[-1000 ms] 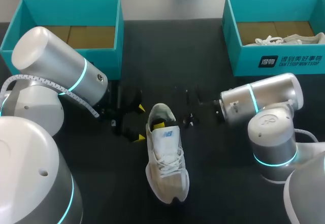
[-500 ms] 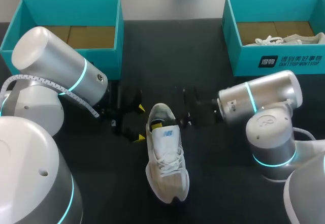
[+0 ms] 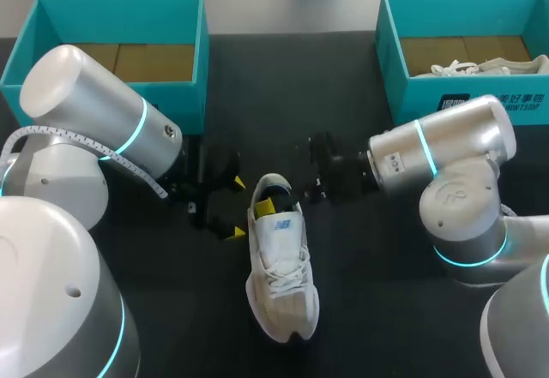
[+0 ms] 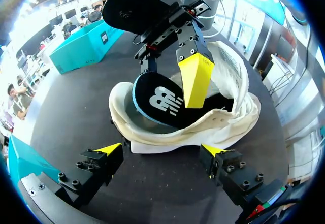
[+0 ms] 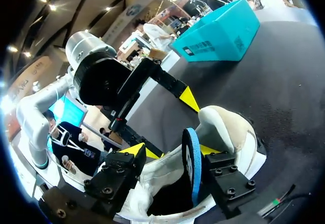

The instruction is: Take the shoe out of the shoebox, open the shoe tongue, remove and reinsert the insole, then place the shoe into the shoebox

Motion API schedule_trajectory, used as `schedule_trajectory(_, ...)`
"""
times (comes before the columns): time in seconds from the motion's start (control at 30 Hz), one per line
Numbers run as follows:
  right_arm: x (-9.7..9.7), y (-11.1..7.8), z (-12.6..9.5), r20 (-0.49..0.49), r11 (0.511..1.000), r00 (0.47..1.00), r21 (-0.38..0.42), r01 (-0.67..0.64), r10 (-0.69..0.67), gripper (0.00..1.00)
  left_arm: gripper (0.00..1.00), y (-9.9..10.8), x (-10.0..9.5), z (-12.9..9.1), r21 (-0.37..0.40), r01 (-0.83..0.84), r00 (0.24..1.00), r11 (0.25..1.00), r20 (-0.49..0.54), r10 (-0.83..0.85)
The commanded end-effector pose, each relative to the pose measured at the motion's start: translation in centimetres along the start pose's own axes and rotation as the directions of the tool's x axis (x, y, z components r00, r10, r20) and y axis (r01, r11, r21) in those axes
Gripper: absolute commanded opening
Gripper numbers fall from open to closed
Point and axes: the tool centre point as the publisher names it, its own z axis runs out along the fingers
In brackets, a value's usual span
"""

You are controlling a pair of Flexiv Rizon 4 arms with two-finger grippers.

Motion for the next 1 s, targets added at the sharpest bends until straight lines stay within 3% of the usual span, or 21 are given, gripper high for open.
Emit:
schedule_trajectory(0.03, 0.4, 0.4, -0.3, 0.012, 0.999, 1.000, 0.041, -0.004, 0.004, 0.58, 1.00, 0.0, -0.1, 0.0, -0.001, -0.002, 1.000, 1.000, -0.003, 0.002)
schedule_trajectory(0.43, 0.5, 0.6, -0.5, 0.042, 0.997, 0.999, 0.083, -0.005, 0.001, 0.69, 1.00, 0.2, 0.0, 0.0, -0.002, -0.003, 1.000, 1.000, -0.007, 0.003)
schedule_trajectory(1.0, 1.3, 0.8, -2.4, 0.143, 0.987, 0.990, 0.157, -0.040, 0.017, 0.86, 1.00, 0.3, 0.0, -0.5, 0.005, -0.001, 1.000, 1.000, -0.003, 0.001)
